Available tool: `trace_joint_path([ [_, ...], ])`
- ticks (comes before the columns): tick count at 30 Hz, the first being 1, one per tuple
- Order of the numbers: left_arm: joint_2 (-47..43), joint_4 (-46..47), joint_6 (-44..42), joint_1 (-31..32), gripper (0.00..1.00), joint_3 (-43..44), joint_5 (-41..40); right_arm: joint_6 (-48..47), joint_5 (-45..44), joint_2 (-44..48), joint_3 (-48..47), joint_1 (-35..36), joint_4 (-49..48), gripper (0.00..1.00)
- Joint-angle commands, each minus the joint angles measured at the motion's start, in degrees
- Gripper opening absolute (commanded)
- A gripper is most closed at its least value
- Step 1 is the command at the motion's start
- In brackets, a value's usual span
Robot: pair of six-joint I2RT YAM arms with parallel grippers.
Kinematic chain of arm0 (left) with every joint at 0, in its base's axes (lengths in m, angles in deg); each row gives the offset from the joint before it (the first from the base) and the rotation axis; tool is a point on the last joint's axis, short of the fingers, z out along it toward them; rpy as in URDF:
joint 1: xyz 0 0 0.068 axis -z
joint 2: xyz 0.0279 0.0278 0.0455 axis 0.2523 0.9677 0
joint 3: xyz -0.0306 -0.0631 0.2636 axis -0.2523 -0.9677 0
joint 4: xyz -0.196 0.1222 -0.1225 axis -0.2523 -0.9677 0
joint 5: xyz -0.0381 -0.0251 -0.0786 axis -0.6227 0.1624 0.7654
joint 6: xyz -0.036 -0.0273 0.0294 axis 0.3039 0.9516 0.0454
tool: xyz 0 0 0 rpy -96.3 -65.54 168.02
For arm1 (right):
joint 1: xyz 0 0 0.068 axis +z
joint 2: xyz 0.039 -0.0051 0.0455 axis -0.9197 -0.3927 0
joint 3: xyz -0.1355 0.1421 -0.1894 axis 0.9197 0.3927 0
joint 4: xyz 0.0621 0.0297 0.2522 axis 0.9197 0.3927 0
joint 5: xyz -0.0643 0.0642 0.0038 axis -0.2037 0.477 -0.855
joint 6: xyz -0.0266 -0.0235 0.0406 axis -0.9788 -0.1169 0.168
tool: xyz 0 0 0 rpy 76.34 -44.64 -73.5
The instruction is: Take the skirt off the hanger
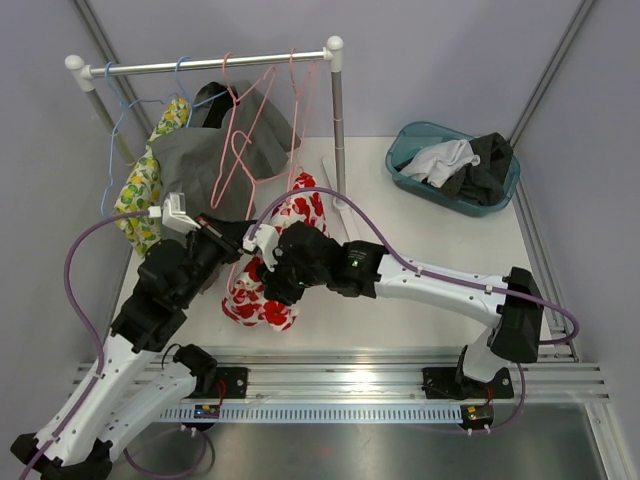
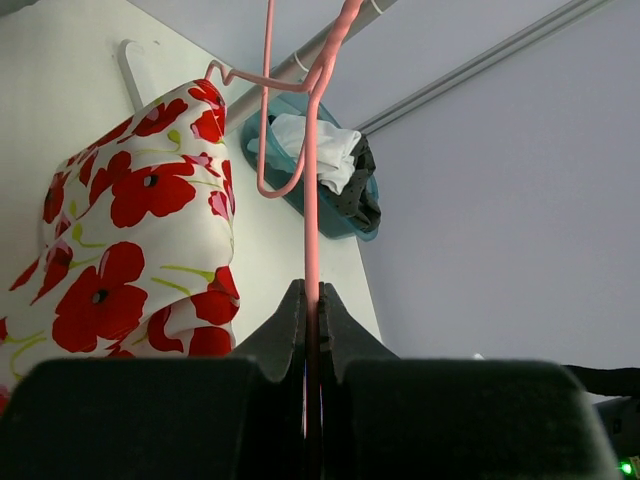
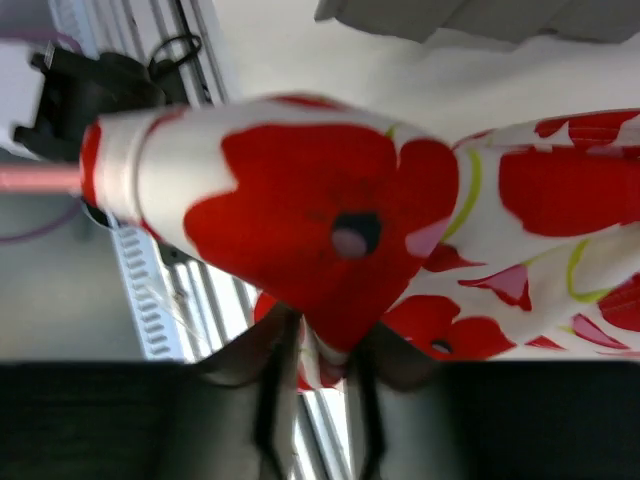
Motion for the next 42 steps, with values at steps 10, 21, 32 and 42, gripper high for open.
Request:
trace_joint_path([
  [10,-4.10,2.34,-9.91,0.29,0.00,0.58,-0.62,-32.93,18.06,6.61,-17.20,-4.25,26.35,0.00],
  [21,-4.00,-8.57,-22.66,0.29,0.00,-0.12,-2.63,-40.41,29.17,21.90,-23.02,-31.74,37.45,0.00],
  [32,-4.88,-11.29,-29.17,0.29,0.00,1.90,-1.84,-36.63,18.01,29.03,-23.90,-49.34,38.60,0.00],
  [42,-4.98,-11.74,-31.28,0.29,0.00,5.24,2.02,-36.46,15.63,30.61,-3.02,-53.57,27.90,0.00],
])
